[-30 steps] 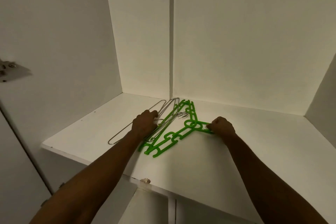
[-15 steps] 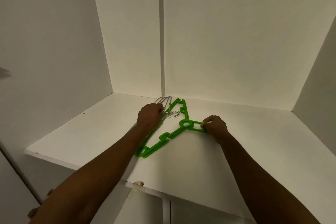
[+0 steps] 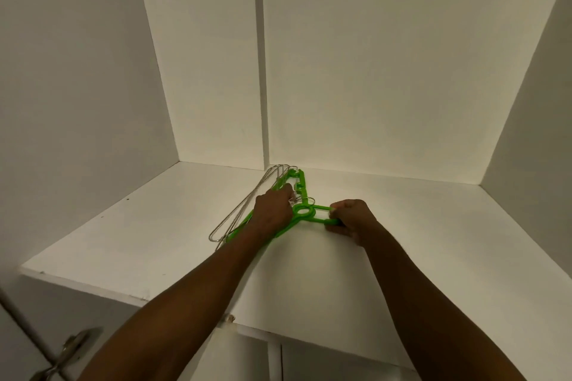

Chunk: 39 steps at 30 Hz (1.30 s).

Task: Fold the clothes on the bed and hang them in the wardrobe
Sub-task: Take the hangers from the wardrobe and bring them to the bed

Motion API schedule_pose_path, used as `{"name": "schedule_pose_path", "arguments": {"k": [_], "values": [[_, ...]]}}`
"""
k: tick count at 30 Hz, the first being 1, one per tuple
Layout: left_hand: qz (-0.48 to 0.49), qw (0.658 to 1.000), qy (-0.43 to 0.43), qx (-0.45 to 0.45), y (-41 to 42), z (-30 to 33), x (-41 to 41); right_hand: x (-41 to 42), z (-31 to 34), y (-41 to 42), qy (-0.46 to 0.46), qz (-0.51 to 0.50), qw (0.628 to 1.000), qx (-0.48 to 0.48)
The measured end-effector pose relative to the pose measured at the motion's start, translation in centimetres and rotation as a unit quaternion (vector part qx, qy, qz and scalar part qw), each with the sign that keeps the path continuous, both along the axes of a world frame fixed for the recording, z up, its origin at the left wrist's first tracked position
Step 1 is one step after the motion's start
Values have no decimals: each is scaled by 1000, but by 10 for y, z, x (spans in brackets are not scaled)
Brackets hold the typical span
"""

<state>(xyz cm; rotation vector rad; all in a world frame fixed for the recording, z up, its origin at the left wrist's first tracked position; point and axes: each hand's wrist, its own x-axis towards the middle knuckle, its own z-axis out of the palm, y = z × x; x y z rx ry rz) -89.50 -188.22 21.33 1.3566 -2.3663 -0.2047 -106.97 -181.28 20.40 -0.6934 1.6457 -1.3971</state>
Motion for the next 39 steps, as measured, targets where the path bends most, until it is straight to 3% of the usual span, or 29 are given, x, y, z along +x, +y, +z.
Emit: {"name": "schedule_pose_path", "arguments": {"k": [8, 13, 20, 25, 34, 39], "values": [[-31, 999, 30, -24, 24, -11, -7, 10, 7, 11, -133, -20, 991, -12], [-58, 996, 43, -57, 45, -17, -10, 12, 7, 21, -187, 45, 981, -30], [-116, 987, -46, -97, 67, -20, 2, 7, 19, 42, -113, 169, 977, 68], [-125, 982, -94, -105, 88, -18, 7, 14, 24, 61, -25, 185, 976, 114], [-136, 974, -91, -159, 146, -16, 22, 35, 17, 118, 44, 160, 985, 40], [-166, 956, -111, -216, 181, -13, 40, 56, 12, 165, 25, 125, 992, 1]]}}
